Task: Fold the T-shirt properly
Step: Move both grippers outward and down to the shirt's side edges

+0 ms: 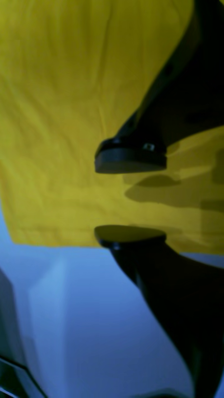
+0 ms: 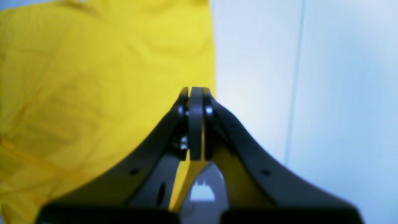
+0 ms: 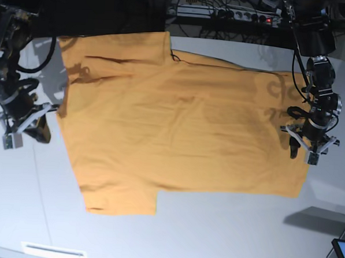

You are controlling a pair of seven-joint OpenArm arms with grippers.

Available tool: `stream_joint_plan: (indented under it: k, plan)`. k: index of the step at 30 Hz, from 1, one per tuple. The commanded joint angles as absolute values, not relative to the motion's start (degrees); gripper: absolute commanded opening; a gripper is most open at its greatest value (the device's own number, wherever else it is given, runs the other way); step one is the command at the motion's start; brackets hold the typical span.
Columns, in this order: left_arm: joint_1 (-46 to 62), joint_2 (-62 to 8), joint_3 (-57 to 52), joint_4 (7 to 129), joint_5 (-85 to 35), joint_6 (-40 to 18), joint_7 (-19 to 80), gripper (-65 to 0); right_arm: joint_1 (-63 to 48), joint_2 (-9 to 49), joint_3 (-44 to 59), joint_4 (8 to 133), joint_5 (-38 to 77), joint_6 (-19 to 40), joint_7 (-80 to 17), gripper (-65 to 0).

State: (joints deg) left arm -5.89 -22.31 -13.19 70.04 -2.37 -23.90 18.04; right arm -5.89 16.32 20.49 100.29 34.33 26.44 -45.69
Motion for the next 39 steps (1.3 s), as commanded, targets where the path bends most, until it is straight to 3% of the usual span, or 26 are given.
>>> stream_joint_plan:
  k: [1, 8, 11, 14, 17, 26, 30, 32, 37, 39]
  plan:
    - [-6.99, -23.52, -14.20, 71.34, -2.59, -23.25, 16.66, -38.3, -4.70, 17.80, 20.70, 100.18, 35.03, 26.59, -44.88, -64.0]
    - [-6.99, -24.13, -14.29, 72.31, -2.59, -23.25, 16.66, -38.5, 1.19, 21.85, 20.53, 92.35, 34.95, 26.68, -44.88, -63.4]
    - [-6.90, -24.66, -14.29, 72.66, -2.59, -23.25, 16.75, -38.5, 3.91, 22.46, 19.82, 89.19, 34.95, 26.68, -44.88, -56.7]
    - [-7.16, -24.66, -14.29, 72.75, -2.59, -23.16, 16.75, -38.5, 7.08, 23.69, 16.75, 85.85, 34.86, 26.68, -44.44, -46.1]
    - [-7.52, -24.75, -14.29, 72.66, -2.59, -23.16, 16.75, -38.5, 10.33, 23.96, 13.85, 81.98, 34.86, 26.68, -44.35, -40.9]
    - [-6.99, -26.15, -14.99, 72.48, -2.59, -23.16, 16.75, -38.5, 24.66, 25.10, 4.18, 61.58, 34.86, 26.77, -42.07, -39.0]
    - [-6.99, -26.24, -17.71, 72.48, -2.59, -23.16, 16.75, -38.5, 26.33, 25.01, 3.30, 59.56, 35.30, 26.77, -42.59, -37.6]
    - [-7.08, -26.24, -18.68, 72.40, -2.59, -23.16, 16.75, -38.5, 26.33, 24.75, 3.30, 59.38, 35.30, 26.77, -43.21, -32.4]
    - [-6.99, -26.33, -18.77, 72.40, -2.51, -23.16, 16.75, -38.5, 26.33, 22.55, 8.22, 59.12, 35.30, 26.59, -48.75, -6.5]
    - [-6.99, -26.24, -18.24, 72.40, -2.51, -23.16, 16.75, -38.5, 26.33, 21.76, 10.86, 59.03, 35.30, 26.68, -49.10, -0.3]
